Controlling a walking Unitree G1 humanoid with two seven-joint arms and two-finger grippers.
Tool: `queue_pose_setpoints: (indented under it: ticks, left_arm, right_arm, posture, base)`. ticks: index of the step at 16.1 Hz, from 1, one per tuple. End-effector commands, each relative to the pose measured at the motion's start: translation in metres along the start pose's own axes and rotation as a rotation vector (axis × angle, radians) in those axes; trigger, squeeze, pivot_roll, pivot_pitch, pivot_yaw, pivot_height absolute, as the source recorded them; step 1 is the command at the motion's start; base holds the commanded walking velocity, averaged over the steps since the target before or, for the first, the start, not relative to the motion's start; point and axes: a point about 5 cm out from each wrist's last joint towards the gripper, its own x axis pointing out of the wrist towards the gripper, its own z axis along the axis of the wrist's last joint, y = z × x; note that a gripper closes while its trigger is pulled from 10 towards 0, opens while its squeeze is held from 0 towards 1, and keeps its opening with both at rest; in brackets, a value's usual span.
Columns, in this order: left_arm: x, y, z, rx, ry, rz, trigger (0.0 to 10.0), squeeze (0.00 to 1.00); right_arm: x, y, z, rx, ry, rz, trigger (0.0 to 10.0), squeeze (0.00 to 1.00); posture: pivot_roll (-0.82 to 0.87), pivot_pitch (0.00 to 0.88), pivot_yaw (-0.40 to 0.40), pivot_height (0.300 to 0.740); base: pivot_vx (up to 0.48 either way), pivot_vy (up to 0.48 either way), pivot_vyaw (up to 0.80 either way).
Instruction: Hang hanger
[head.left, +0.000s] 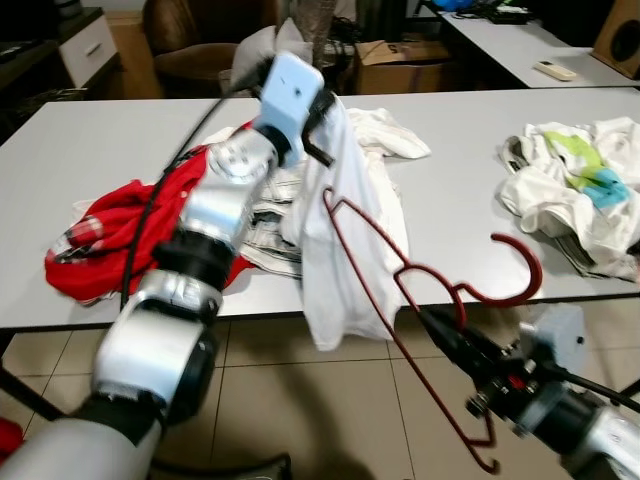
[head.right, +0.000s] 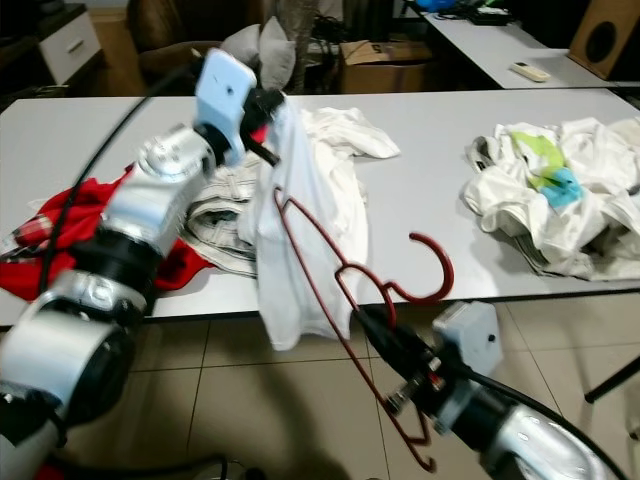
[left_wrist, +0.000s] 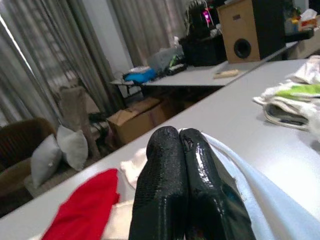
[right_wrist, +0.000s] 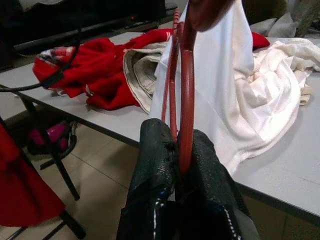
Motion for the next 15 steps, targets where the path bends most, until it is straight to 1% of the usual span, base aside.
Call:
queue_pose_setpoints:
  ticks: [1,2,3,4,6,8,9,10,11,13,14,15]
  left_arm:
    - [0.001,0.009,0.006,0.012,-0.015,0.028,0.0,0.00]
    - [0.001,0.011,0.009,0.006,-0.032,0.025,0.0,0.00]
    - [0.001,0.011,0.009,0.006,-0.032,0.025,0.0,0.00]
    - [0.000,0.009,0.018,-0.011,-0.078,-0.005,0.0,0.00]
    - [-0.002,0.006,0.029,-0.011,-0.127,-0.055,0.0,0.00]
    - [-0.005,0.009,0.038,-0.001,-0.156,-0.077,0.0,0.00]
    - [-0.008,0.014,0.045,0.010,-0.173,-0.071,0.0,0.00]
    - [-0.010,0.023,0.054,0.017,-0.197,-0.043,0.0,0.00]
    - [-0.013,0.036,0.066,0.024,-0.227,-0.003,0.0,0.00]
    - [-0.014,0.039,0.069,0.034,-0.231,0.007,0.0,0.00]
    - [-0.014,0.043,0.066,0.061,-0.211,0.028,0.4,0.00]
    - [-0.013,0.044,0.058,0.100,-0.171,0.049,0.2,0.00]
  right_arm:
    - [-0.004,0.003,0.005,-0.009,0.009,0.047,10.0,0.00]
    - [-0.006,0.005,0.003,-0.027,0.056,0.081,10.0,0.00]
    - [-0.006,0.005,0.003,-0.027,0.056,0.081,10.0,0.00]
    - [-0.002,-0.006,0.000,-0.063,0.101,0.026,10.0,0.00]
    - [0.003,-0.022,-0.003,-0.103,0.147,-0.052,10.0,0.00]
    - [0.008,-0.040,0.001,-0.153,0.158,-0.142,10.0,0.00]
    - [0.011,-0.056,0.007,-0.195,0.150,-0.233,10.0,0.00]
    - [0.010,-0.077,0.019,-0.236,0.102,-0.363,10.0,0.00]
    - [0.002,-0.100,0.046,-0.285,-0.034,-0.521,10.0,0.00]
    - [-0.001,-0.104,0.057,-0.296,-0.098,-0.546,10.0,0.00]
    - [-0.003,-0.094,0.067,-0.291,-0.141,-0.427,10.0,0.00]
    - [-0.010,-0.078,0.066,-0.294,-0.100,-0.266,10.0,0.00]
  posture:
    - [-0.08,0.014,0.057,0.740]
    - [-0.08,0.016,0.057,0.740]
    - [-0.08,0.016,0.057,0.740]
    - [-0.08,0.016,0.054,0.740]
    - [-0.08,0.016,0.052,0.740]
    - [-0.07,0.014,0.037,0.740]
    - [-0.06,0.014,0.032,0.740]
    - [-0.06,0.013,0.027,0.740]
    - [-0.06,0.013,0.022,0.740]
    - [-0.06,0.012,0.021,0.740]
    - [-0.06,0.011,0.021,0.740]
    - [-0.06,0.011,0.021,0.740]
  base:
    - [0.000,0.000,0.00]
    - [0.000,0.000,0.00]
    - [0.000,0.000,0.00]
    - [0.000,0.000,0.00]
    - [0.000,0.000,0.00]
    - [0.000,0.000,0.00]
    - [0.000,0.000,0.00]
    - [0.000,0.000,0.00]
    - [0.000,0.000,0.00]
    - [0.000,0.000,0.00]
    - [0.000,0.000,0.00]
    - [0.000,0.000,0.00]
